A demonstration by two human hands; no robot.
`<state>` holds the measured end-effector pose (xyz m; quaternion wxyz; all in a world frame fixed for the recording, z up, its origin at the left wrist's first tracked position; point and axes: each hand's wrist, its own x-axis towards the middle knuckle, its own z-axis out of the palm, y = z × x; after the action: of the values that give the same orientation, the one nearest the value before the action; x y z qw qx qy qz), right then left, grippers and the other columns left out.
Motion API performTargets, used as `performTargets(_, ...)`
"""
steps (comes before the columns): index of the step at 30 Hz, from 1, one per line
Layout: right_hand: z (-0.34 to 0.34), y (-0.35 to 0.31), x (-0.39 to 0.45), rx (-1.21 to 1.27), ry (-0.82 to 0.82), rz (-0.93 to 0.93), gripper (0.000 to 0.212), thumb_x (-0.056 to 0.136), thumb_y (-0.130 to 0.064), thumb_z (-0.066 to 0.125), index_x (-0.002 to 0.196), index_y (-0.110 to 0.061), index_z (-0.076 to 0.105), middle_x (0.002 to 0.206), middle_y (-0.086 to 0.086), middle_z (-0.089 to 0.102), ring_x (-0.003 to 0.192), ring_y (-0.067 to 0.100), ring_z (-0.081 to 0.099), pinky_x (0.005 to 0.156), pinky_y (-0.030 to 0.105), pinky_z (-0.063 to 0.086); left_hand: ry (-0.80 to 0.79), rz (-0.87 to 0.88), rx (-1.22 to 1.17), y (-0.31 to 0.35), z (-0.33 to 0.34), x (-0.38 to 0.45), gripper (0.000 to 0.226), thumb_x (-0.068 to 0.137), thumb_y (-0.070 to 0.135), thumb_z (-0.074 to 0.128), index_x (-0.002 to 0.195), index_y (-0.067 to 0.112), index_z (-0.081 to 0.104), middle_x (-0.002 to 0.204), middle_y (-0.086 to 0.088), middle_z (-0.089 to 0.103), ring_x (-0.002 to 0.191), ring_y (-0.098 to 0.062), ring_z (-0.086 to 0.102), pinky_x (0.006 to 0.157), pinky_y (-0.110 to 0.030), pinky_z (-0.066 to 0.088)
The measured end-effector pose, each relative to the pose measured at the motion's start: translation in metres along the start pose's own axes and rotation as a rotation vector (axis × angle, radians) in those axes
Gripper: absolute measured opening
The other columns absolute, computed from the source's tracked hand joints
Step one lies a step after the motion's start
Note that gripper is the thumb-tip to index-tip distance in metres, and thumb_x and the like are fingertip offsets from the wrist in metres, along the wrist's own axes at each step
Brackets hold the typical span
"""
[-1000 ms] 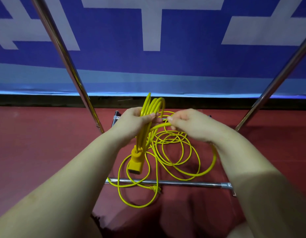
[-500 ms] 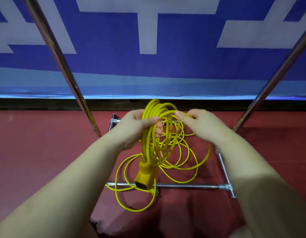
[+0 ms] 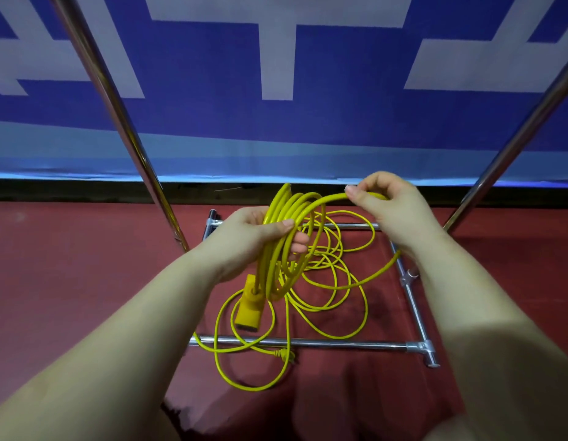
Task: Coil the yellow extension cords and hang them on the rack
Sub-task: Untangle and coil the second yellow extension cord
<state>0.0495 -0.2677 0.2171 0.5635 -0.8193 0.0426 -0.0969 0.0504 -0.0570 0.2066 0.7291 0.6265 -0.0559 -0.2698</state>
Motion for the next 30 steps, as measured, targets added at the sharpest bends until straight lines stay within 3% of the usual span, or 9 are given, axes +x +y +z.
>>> performTargets(4,0.007,-0.003,-0.004,-0.102,-0.117,-0.042,0.021,0.078,-0.026,0.074,0.068,-0.023,0.056,0.059,-0.007,0.050,0.049,-0.003,0.040,0.052,0.011,0.034,-0.030,-0.039,-0.026,-0.004,0.006,0.000,0.014,0.094,0.008,0.048,0.096,0.006,0.061,0.079,-0.010,0.073,0.069,-0.017,0.071,0.071,-0.032,0.059)
performTargets(8,0.017,-0.004,-0.008,-0.166,-0.234,-0.055,0.021,0.072,-0.032,0.078,0.069,-0.023,0.060,0.063,-0.003,0.056,0.058,0.008,0.046,0.059,0.026,0.039,-0.023,-0.038,-0.027,-0.005,0.012,0.002,0.015,0.095,0.008,0.048,0.097,0.007,0.063,0.077,-0.009,0.073,0.068,-0.016,0.071,0.070,-0.029,0.058)
performTargets(14,0.013,-0.009,-0.012,-0.136,-0.150,-0.080,0.029,0.068,-0.027,0.081,0.078,-0.027,0.055,0.066,-0.008,0.057,0.057,0.003,0.052,0.060,0.017,0.042,-0.071,-0.013,0.090,-0.003,0.017,0.003,0.013,0.094,0.002,0.049,0.090,0.011,0.058,0.067,-0.003,0.067,0.061,-0.014,0.068,0.062,-0.024,0.058)
performTargets(17,0.006,-0.006,-0.008,-0.190,-0.214,-0.033,0.019,0.078,-0.035,0.072,0.079,-0.025,0.056,0.079,-0.001,0.065,0.072,0.009,0.059,0.073,0.027,0.047,-0.005,0.055,0.088,0.000,0.014,0.004,0.010,0.095,0.003,0.049,0.088,0.008,0.055,0.066,-0.002,0.064,0.057,-0.013,0.065,0.057,-0.026,0.057)
performTargets(20,0.004,0.000,-0.007,-0.375,-0.248,0.093,0.035,0.091,-0.050,0.047,0.078,-0.019,0.055,0.073,-0.003,0.062,0.072,0.015,0.056,0.067,0.030,0.042,0.073,0.114,0.042,0.003,0.008,0.007,0.011,0.095,0.003,0.048,0.087,0.007,0.053,0.064,0.000,0.064,0.056,-0.013,0.064,0.059,-0.027,0.058)
performTargets(22,0.006,0.002,-0.006,-0.314,-0.133,0.089,0.033,0.093,-0.045,0.048,0.077,-0.017,0.054,0.066,-0.005,0.054,0.063,0.012,0.047,0.059,0.026,0.035,0.083,0.125,0.019,0.005,0.007,0.007,0.011,0.096,0.003,0.047,0.087,0.006,0.053,0.063,0.001,0.065,0.056,-0.013,0.065,0.059,-0.028,0.058)
performTargets(25,0.005,-0.005,-0.004,-0.035,0.072,-0.037,0.017,0.087,-0.030,0.064,0.077,-0.019,0.058,0.066,-0.005,0.051,0.062,0.006,0.044,0.061,0.019,0.037,0.029,0.098,0.019,0.005,0.009,0.005,0.011,0.096,0.004,0.046,0.089,0.006,0.053,0.067,-0.001,0.067,0.060,-0.014,0.068,0.062,-0.029,0.059)
performTargets(27,0.002,-0.009,-0.004,0.035,0.061,-0.072,0.010,0.084,-0.022,0.069,0.077,-0.023,0.061,0.072,-0.004,0.058,0.065,0.003,0.050,0.065,0.014,0.041,-0.009,0.060,0.020,0.003,0.012,0.004,0.010,0.097,0.006,0.045,0.090,0.006,0.053,0.070,-0.003,0.069,0.064,-0.017,0.070,0.065,-0.032,0.058)
performTargets(30,0.004,-0.013,-0.008,0.002,-0.079,-0.092,0.014,0.081,-0.016,0.071,0.077,-0.027,0.064,0.074,0.002,0.060,0.066,0.004,0.052,0.064,0.012,0.042,-0.042,0.024,-0.027,0.001,0.016,0.004,0.012,0.097,0.008,0.044,0.094,0.006,0.055,0.071,-0.006,0.071,0.066,-0.018,0.070,0.066,-0.032,0.058)
